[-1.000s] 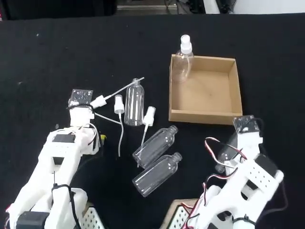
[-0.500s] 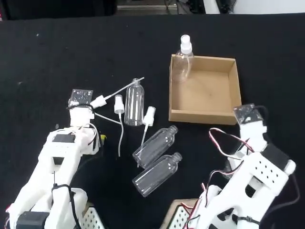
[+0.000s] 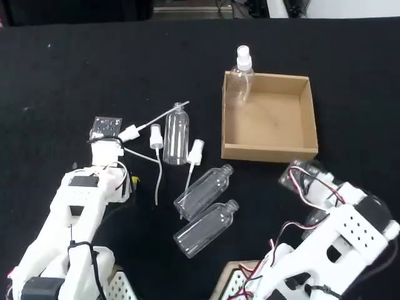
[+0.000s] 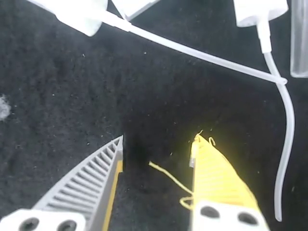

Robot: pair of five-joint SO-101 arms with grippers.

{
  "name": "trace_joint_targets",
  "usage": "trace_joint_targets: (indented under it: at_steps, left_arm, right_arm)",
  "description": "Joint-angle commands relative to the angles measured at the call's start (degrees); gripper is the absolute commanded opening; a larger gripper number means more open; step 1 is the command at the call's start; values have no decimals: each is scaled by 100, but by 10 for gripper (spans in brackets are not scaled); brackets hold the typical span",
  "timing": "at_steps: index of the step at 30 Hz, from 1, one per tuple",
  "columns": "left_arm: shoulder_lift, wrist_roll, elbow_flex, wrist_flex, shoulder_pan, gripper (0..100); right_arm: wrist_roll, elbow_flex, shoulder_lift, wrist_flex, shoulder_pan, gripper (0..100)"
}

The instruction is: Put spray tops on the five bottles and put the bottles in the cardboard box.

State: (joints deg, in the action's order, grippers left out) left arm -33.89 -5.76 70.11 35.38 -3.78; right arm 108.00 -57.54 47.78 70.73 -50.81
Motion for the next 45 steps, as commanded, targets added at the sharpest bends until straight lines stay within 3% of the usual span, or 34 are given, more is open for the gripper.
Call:
trace_joint_targets:
  at_steps: [1, 6, 11, 16, 21, 27, 36, 38, 43, 45]
  left_arm:
    - [-18, 44, -40, -62, 31, 220]
    - [-18, 44, -40, -62, 31, 220]
    - [-18, 44, -40, -62, 22, 220]
    - [-18, 44, -40, -62, 22, 220]
    - [-18, 44, -31, -53, 22, 220]
    - [-18, 44, -31, -53, 31, 220]
    - [-18, 44, -31, -53, 31, 220]
    - [-18, 44, -31, -53, 40, 220]
    - [-18, 44, -31, -53, 40, 220]
    - [-18, 44, -31, -53, 40, 220]
  right_arm:
    - [1442, 374, 189, -123, -352, 220]
    - [3349, 286, 189, -132, -624, 219]
    - [3499, 163, 189, -132, -413, 219]
    - [3499, -92, 189, -404, -114, 230]
    - [3481, -804, 198, -1486, -88, 346]
    - [3481, -1385, 198, -2198, -167, 325]
    - [3244, -1727, 198, -2242, -193, 322]
    - [2848, -1701, 198, -2242, -193, 270]
    - [2084, -1727, 198, -2224, -193, 21]
    - [1600, -1701, 198, -2233, -193, 28]
